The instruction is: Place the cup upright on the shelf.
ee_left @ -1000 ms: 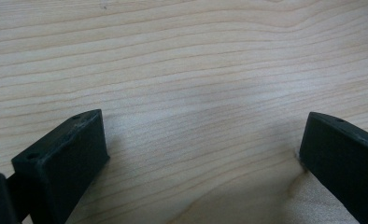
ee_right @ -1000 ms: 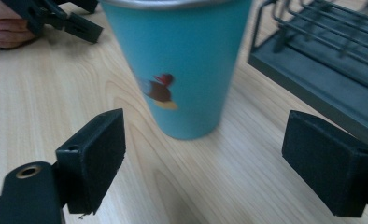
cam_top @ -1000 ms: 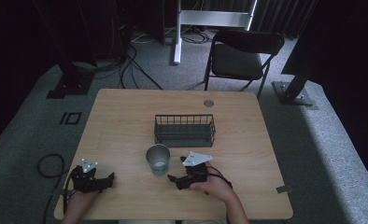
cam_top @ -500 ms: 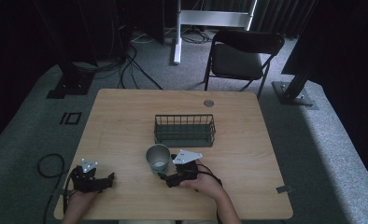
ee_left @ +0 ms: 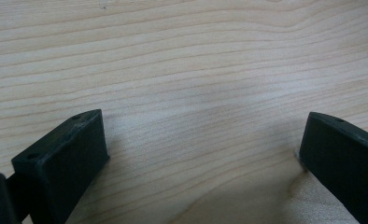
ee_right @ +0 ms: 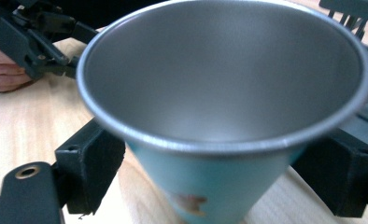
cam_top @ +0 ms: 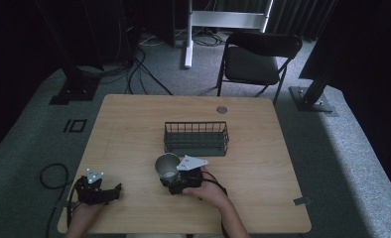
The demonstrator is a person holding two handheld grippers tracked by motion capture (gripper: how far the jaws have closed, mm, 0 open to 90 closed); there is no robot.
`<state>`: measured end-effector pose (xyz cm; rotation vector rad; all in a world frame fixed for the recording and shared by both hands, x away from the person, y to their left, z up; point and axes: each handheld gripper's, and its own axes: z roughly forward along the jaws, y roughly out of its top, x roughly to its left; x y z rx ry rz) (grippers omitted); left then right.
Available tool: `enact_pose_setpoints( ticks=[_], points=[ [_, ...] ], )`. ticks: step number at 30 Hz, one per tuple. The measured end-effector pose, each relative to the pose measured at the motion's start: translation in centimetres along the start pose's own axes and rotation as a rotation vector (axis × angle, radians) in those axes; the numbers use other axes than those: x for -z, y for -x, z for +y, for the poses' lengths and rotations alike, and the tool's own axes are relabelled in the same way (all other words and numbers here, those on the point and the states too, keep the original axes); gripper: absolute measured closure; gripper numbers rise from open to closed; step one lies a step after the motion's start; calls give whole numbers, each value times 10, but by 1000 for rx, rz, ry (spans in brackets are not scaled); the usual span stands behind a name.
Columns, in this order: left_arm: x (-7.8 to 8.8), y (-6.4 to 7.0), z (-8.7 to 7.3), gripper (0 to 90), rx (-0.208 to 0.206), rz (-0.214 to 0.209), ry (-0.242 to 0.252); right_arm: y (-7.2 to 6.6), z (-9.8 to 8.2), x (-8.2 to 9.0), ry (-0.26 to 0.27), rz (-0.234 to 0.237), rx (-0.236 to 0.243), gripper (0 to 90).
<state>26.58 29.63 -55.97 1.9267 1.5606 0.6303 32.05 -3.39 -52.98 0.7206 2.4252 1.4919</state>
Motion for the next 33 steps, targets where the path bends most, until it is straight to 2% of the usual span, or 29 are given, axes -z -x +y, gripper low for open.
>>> enact_pose_setpoints(
  ticks=[8,13,16,17,23,28,33],
  points=[
    [0,0,0,15,-1,0,-1,-2,3,-2,43,9,-28,131],
    [0,0,0,15,0,0,0,-3,6,-2,43,-5,-26,136],
    [0,0,0,14,0,0,0,-2,7,-2,48,-12,-43,137],
    [0,0,0,15,0,0,0,-2,9,-2,54,1,-66,138],
    [0,0,0,15,0,0,0,-4,16,0,65,4,-49,139],
    [0,0,0,14,0,0,1,-7,31,3,85,8,-27,139],
    [0,0,0,15,-1,1,0,-7,43,5,107,7,-33,139]
  ],
)
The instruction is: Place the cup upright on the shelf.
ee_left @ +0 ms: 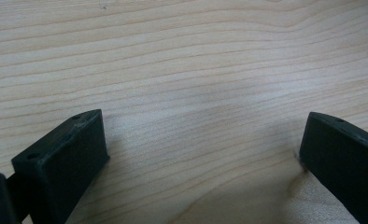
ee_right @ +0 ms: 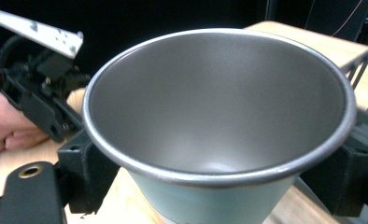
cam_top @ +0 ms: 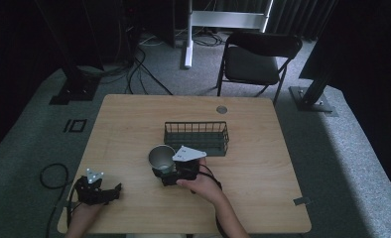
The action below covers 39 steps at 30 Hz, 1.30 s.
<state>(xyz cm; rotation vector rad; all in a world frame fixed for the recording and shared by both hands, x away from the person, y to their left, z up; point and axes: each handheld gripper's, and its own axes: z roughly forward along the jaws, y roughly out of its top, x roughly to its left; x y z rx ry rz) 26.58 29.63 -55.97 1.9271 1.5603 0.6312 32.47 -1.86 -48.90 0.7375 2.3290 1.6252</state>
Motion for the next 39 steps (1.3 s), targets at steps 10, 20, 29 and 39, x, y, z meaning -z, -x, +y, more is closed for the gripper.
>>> enact_pose_setpoints(
  ticks=[10,20,29,39],
  points=[
    [0,0,0,15,1,-1,0,1,35,9,45,-35,31,140],
    [0,0,0,15,1,-2,-2,11,63,22,94,-112,32,140],
    [0,0,0,15,1,-1,0,31,76,35,129,-228,3,141],
    [0,0,0,15,3,-1,1,56,76,43,163,-376,-38,141]
  ],
)
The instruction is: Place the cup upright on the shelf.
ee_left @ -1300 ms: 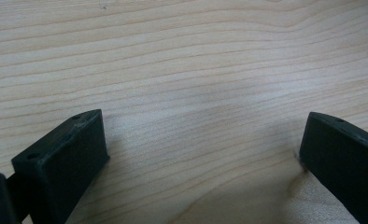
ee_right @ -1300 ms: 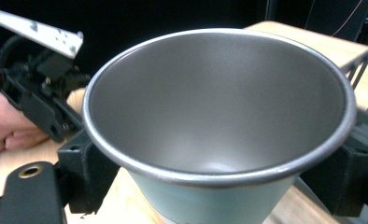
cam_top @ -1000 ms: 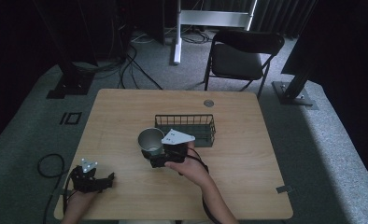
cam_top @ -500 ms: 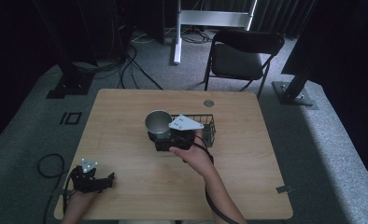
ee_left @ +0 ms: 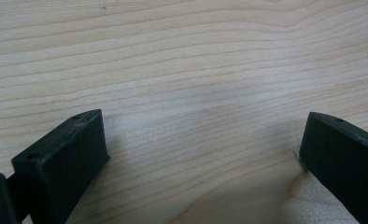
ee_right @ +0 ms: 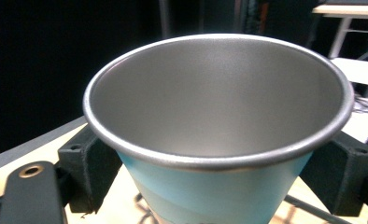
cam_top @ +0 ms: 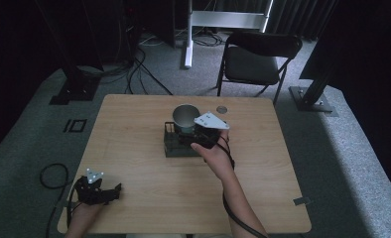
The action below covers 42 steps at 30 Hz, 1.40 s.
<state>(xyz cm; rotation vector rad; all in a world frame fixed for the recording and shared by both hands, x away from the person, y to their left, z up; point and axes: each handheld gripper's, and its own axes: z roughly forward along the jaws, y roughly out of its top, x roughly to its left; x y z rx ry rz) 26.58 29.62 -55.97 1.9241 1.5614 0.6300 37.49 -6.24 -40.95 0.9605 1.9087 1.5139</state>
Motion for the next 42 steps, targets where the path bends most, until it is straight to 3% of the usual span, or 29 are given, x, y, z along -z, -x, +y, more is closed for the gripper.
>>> enact_pose_setpoints(
  ticks=[11,18,25,32,42],
  points=[
    [0,0,0,15,-1,0,0,27,-11,-3,-37,-98,-16,142],
    [0,0,0,15,2,0,1,44,-24,-10,-46,-177,-68,142],
    [0,0,0,15,-1,0,-1,50,-39,-16,-73,-218,-75,142],
    [0,0,0,15,-1,0,-1,59,-60,-19,-95,-267,-119,141],
    [0,0,0,15,-1,0,-1,59,-72,-18,-97,-298,-123,141]
  ],
)
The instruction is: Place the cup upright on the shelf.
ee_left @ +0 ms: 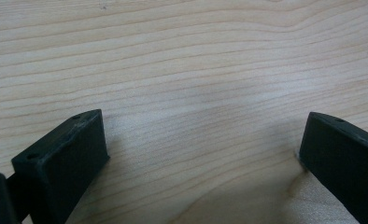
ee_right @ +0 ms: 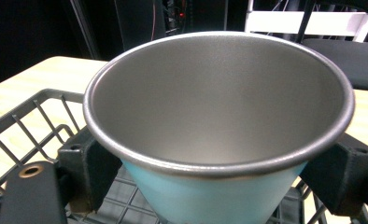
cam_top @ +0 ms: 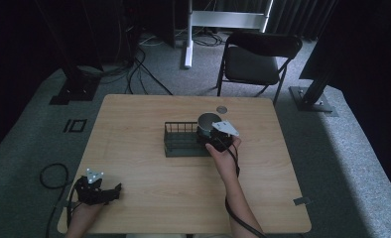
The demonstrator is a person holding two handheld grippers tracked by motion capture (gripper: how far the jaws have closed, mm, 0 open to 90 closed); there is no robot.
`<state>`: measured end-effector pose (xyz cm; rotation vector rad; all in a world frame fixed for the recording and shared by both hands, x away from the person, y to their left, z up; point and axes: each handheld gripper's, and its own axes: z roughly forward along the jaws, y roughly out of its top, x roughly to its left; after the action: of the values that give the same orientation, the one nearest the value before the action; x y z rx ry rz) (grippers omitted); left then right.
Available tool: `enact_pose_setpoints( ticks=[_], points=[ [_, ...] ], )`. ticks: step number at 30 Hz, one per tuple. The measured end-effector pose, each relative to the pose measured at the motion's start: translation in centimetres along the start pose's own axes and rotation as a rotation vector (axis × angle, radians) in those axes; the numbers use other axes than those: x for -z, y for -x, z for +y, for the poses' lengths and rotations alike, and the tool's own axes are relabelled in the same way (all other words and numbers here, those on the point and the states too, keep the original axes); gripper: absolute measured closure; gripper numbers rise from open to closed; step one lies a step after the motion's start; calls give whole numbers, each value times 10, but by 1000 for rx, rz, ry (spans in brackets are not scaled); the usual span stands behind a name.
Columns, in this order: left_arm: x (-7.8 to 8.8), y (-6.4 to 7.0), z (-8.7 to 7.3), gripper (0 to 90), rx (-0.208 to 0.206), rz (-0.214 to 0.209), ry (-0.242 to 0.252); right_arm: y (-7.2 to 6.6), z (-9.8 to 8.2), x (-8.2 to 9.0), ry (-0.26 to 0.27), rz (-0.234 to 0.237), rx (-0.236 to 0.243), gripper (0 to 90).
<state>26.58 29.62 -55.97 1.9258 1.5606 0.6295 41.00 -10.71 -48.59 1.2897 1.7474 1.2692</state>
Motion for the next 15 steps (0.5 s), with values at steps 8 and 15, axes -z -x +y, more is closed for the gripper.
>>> enact_pose_setpoints(
  ticks=[8,15],
  points=[
    [0,0,0,15,0,0,0,1,-1,4,-5,11,-48,117],
    [0,0,0,14,0,0,0,0,0,17,-3,24,-38,115]
  ],
)
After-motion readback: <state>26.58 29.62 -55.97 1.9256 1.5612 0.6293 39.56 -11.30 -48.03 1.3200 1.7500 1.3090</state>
